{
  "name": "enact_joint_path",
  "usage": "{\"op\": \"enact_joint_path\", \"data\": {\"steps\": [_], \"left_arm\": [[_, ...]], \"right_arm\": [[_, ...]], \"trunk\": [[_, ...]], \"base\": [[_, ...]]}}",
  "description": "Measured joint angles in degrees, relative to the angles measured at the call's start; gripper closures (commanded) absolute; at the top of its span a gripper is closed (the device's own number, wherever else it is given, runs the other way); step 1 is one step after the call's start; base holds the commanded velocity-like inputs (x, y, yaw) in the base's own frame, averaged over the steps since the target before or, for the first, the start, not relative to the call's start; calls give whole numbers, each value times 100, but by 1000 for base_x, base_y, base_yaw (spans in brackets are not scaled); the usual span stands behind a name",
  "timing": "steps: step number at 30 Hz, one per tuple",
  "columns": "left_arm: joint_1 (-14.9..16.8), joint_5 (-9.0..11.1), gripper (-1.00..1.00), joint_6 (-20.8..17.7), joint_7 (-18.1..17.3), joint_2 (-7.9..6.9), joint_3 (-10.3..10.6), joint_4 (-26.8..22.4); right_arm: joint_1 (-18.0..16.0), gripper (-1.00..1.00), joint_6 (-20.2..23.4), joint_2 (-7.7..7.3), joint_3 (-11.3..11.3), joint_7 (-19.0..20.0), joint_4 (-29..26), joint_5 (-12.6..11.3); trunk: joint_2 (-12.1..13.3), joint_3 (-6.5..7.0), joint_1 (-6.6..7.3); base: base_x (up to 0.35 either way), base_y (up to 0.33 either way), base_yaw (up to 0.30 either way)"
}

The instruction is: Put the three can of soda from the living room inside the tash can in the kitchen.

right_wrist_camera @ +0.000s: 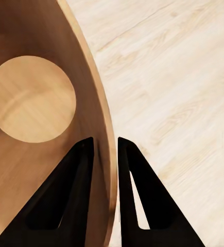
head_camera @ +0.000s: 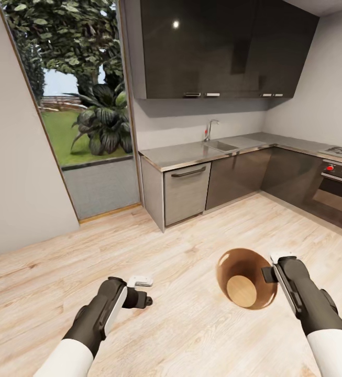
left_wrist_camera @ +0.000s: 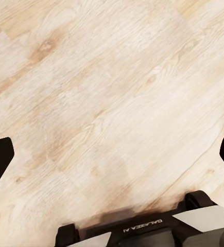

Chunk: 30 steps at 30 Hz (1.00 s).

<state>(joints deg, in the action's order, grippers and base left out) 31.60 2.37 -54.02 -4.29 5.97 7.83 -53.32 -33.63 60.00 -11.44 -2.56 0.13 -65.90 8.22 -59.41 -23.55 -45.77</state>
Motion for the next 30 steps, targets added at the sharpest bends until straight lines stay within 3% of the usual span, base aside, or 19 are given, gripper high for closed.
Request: {"op": "enact_joint_path", "data": {"steps": [4, 9, 11, 13, 18, 19, 22, 27, 30], "left_arm": [[3, -1, -100, -6, 5, -11, -45, 3], [-1, -10, -100, -34, -8, -16, -307, 8], [-3, -8, -100, -45, -15, -18, -343, 3], [-2, -5, -100, -52, -29, -22, -378, -1], [-3, 2, -100, -36, -42, -19, -403, 4], [-5, 3, -100, -31, -43, -20, -407, 4], [-10, 7, -100, -20, -44, -23, -413, 0], [-12, 1, -100, -14, -40, -22, -422, 8], [-13, -7, -100, -14, -32, -19, -423, 14]], "right_arm": [[41, 100, 0, -108, -8, 16, 0, 87], [65, 100, -1, -253, -24, 87, 0, -133], [76, 100, 0, -310, -82, 157, 0, -28], [86, 100, -2, -366, -245, 418, 0, 124], [96, 100, 0, -456, -521, 1146, -1, -129], [98, 100, 0, -486, -562, 1314, 0, -85], [99, 100, -13, -531, -619, 1538, -1, 98], [102, 100, -2, -719, -686, 1717, 2, -51], [104, 100, -23, -832, -713, 1746, 8, 158]], "trunk": [[0, 0, 0], [0, 0, 0], [0, 0, 0], [0, 0, 0], [0, 0, 0], [0, 0, 0], [0, 0, 0], [0, 1, 0], [0, 0, 0]], "base": [[0, 0, 0], [0, 0, 0], [0, 0, 0], [0, 0, 0], [0, 0, 0], [0, 0, 0], [0, 0, 0], [0, 0, 0], [0, 8, 0]]}}
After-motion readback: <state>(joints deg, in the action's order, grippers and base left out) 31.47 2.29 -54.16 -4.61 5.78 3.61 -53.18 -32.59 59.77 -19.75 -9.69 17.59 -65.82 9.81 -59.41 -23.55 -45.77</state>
